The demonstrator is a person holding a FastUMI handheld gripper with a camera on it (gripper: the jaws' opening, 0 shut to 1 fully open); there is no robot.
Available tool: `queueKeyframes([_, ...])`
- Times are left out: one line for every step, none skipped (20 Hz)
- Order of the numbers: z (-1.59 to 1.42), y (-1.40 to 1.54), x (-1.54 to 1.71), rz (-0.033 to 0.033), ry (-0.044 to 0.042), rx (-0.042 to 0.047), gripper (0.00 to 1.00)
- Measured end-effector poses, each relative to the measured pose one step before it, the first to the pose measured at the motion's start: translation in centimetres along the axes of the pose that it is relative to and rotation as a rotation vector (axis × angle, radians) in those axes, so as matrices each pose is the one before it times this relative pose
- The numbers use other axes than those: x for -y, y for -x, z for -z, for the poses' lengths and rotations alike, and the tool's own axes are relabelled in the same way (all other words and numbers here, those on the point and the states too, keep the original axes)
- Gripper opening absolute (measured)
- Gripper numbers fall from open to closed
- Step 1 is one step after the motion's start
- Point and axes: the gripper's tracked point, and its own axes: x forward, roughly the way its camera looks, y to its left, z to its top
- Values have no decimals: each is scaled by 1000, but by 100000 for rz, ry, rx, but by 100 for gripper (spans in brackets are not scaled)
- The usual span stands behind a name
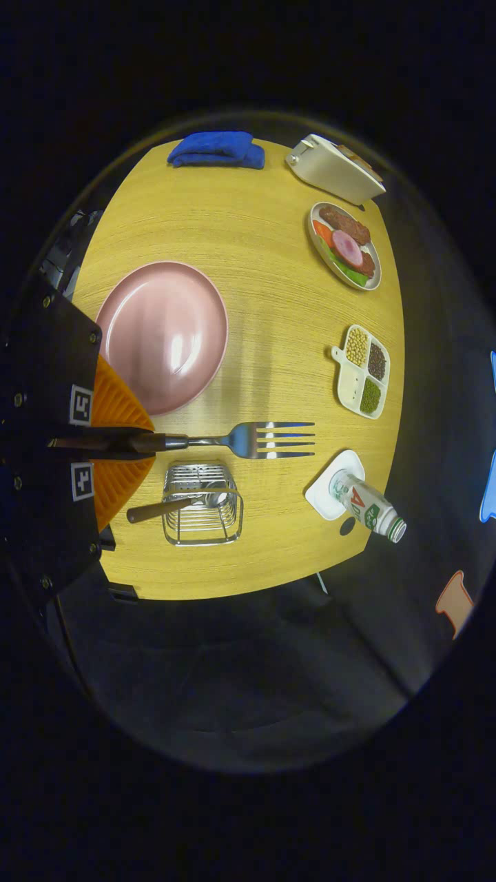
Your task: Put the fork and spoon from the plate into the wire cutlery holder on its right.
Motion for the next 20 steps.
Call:
queueKeyframes([-90, 299, 776, 649, -1177, -40, 5])
queueKeyframes([-151, 22, 799, 782, -934, -185, 5])
queueKeyframes([-15, 109, 711, 659, -716, -164, 5])
queueKeyframes([-137, 78, 707, 664, -711, -153, 5])
queueKeyframes([-34, 117, 665, 582, -858, -384, 5])
queueKeyframes([130, 75, 797, 757, -858, -687, 5])
queueKeyframes([113, -31, 701, 790, -839, -901, 5])
queueKeyframes([203, -276, 653, 787, -815, -1361, 5])
queueKeyframes([250, -206, 644, 931, -684, -1700, 5])
queueKeyframes([398, -303, 626, 1101, -516, -1992, 5])
queueKeyframes([357, -279, 576, 666, -1030, -2399, 5])
queueKeyframes([161, -230, 500, 290, -1554, -1971, 5])
queueKeyframes([151, -224, 400, 407, -1752, -2276, 5])
queueKeyframes([312, -355, 433, 731, -1012, -2541, 5])
queueKeyframes([170, -373, 363, 1190, -543, -3201, 5])
queueKeyframes([303, -409, 423, 956, -375, -3385, 5])
queueKeyframes([151, -229, 111, -121, -650, -2897, 5])
queueKeyframes([105, -274, -55, -521, -127, -2752, 5])
queueKeyframes([25, -257, -47, -460, 367, -1879, 5])
queueKeyframes([-51, -458, 92, 119, 1415, -2235, 5])
